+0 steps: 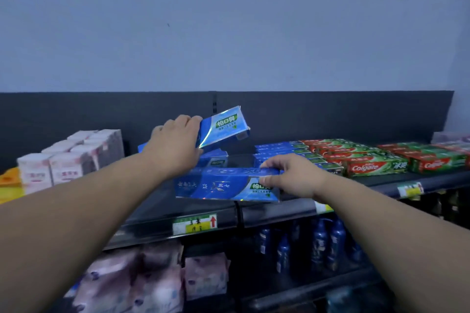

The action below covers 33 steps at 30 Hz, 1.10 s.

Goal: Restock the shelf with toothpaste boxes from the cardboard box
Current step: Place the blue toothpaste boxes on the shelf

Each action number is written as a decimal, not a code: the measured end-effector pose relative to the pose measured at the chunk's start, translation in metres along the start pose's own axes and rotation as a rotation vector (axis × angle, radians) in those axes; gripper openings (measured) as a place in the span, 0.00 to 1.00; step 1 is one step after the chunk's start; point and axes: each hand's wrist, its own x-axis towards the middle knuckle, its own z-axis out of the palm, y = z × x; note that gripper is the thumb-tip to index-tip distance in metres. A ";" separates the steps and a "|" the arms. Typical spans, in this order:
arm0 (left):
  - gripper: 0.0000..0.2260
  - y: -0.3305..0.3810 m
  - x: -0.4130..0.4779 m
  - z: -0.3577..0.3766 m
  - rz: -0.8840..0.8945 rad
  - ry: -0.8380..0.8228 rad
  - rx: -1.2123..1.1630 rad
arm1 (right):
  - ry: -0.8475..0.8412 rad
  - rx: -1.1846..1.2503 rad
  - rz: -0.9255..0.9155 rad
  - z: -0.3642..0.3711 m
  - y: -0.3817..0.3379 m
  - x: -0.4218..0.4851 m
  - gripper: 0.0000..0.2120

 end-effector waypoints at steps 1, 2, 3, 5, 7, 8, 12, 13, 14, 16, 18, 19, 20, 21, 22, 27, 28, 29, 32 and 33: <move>0.29 -0.009 0.002 0.002 0.000 0.006 0.001 | -0.012 -0.025 -0.009 0.008 -0.006 0.009 0.11; 0.30 -0.018 0.004 0.004 0.002 0.010 0.003 | -0.026 -0.048 -0.018 0.017 -0.011 0.017 0.12; 0.30 -0.027 0.006 0.006 0.004 0.011 0.004 | -0.043 -0.070 -0.022 0.025 -0.015 0.026 0.12; 0.30 -0.042 0.008 0.011 0.007 0.011 0.006 | -0.076 -0.092 -0.014 0.040 -0.018 0.042 0.14; 0.30 -0.055 0.010 0.015 0.010 0.012 0.006 | -0.098 -0.078 0.004 0.052 -0.020 0.055 0.15; 0.30 -0.060 0.011 0.016 0.010 0.014 0.003 | -0.102 -0.074 0.005 0.056 -0.021 0.062 0.16; 0.28 -0.074 0.014 0.026 -0.005 0.023 -0.020 | -0.098 -0.070 0.028 0.069 -0.021 0.085 0.14; 0.28 -0.075 0.015 0.029 -0.010 0.019 -0.021 | -0.104 -0.075 0.043 0.071 -0.020 0.089 0.14; 0.28 -0.076 0.016 0.032 -0.016 0.011 -0.020 | -0.107 -0.084 0.056 0.074 -0.018 0.093 0.16; 0.27 -0.075 0.018 0.041 -0.027 -0.010 -0.016 | -0.094 -0.123 0.075 0.078 -0.014 0.099 0.17; 0.28 -0.073 0.020 0.050 -0.033 -0.032 -0.009 | -0.059 -0.136 0.090 0.084 -0.009 0.107 0.18; 0.28 -0.073 0.020 0.055 -0.035 -0.042 -0.005 | -0.036 -0.122 0.097 0.087 -0.005 0.112 0.19; 0.28 -0.072 0.021 0.060 -0.038 -0.049 0.000 | -0.011 -0.101 0.096 0.089 -0.003 0.117 0.19; 0.28 -0.071 0.021 0.065 -0.043 -0.056 0.004 | 0.014 -0.084 0.092 0.092 -0.001 0.123 0.20; 0.27 -0.070 0.021 0.069 -0.048 -0.064 0.009 | 0.041 -0.067 0.079 0.094 0.001 0.128 0.20; 0.27 -0.065 0.020 0.087 -0.063 -0.097 0.056 | 0.164 -0.004 0.045 0.100 0.008 0.148 0.15; 0.27 -0.063 0.020 0.090 -0.064 -0.098 0.073 | 0.168 0.011 0.034 0.099 0.010 0.151 0.15; 0.27 -0.062 0.021 0.094 -0.064 -0.100 0.091 | 0.174 0.015 0.024 0.098 0.010 0.154 0.14; 0.26 -0.055 0.020 0.104 -0.044 -0.109 0.140 | 0.228 0.058 -0.028 0.088 0.007 0.154 0.10; 0.25 -0.052 0.020 0.107 -0.030 -0.116 0.151 | 0.226 0.124 -0.041 0.084 0.006 0.153 0.10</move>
